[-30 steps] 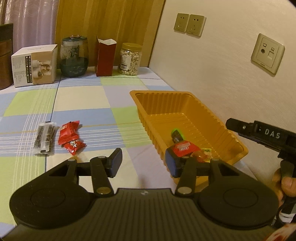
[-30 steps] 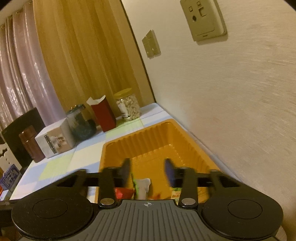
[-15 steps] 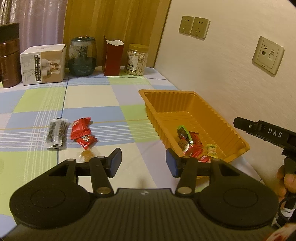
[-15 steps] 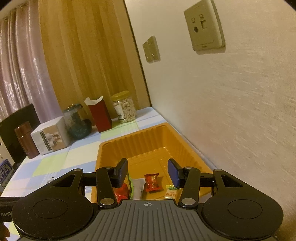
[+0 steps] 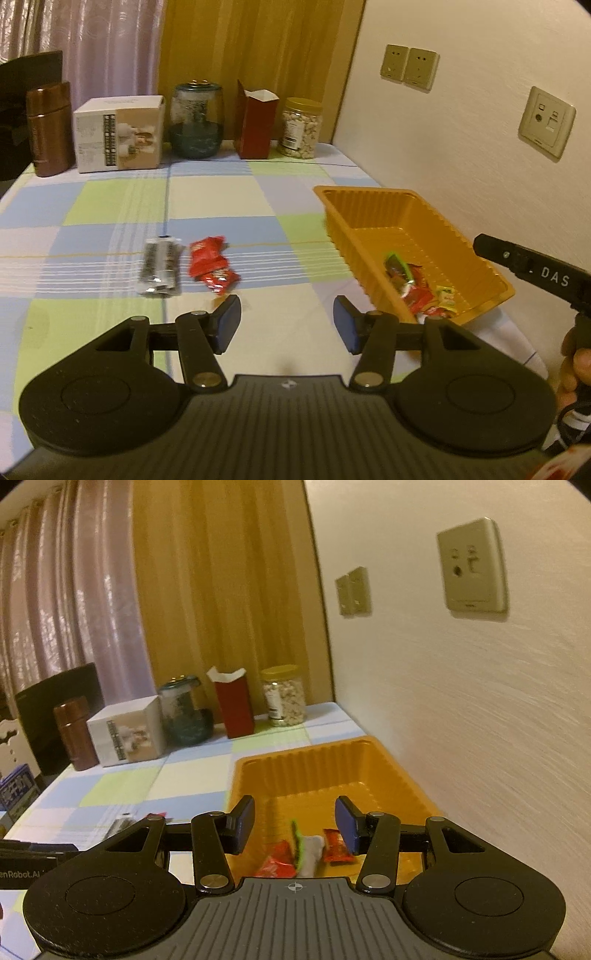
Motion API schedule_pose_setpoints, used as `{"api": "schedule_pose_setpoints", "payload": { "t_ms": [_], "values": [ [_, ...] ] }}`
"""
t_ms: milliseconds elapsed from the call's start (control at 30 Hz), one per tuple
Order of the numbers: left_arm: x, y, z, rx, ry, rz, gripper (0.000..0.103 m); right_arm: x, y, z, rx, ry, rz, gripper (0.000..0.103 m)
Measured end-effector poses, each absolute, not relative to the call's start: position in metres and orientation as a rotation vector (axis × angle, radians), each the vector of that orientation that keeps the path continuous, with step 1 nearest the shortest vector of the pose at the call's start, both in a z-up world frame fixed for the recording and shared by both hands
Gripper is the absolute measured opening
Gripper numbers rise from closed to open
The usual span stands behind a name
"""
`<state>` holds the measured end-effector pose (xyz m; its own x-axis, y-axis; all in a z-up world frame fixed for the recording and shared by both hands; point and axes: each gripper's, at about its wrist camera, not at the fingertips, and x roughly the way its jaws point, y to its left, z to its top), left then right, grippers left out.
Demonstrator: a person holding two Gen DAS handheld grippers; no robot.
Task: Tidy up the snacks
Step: 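Move both open tools back toward the remaining snacks on the table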
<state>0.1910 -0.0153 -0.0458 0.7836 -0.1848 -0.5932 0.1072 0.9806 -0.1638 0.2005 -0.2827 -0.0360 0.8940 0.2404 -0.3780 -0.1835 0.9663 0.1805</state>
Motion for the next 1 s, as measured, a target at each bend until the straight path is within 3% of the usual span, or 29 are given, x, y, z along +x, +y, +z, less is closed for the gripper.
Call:
{"api": "schedule_pose_setpoints", "payload": {
  "t_ms": [1000],
  "values": [
    [0.202, 0.089, -0.065, -0.038, 0.661, -0.017, 0.053, 0.202, -0.159, -0.05, 0.028, 0.468, 0.478, 0.049]
  ]
}}
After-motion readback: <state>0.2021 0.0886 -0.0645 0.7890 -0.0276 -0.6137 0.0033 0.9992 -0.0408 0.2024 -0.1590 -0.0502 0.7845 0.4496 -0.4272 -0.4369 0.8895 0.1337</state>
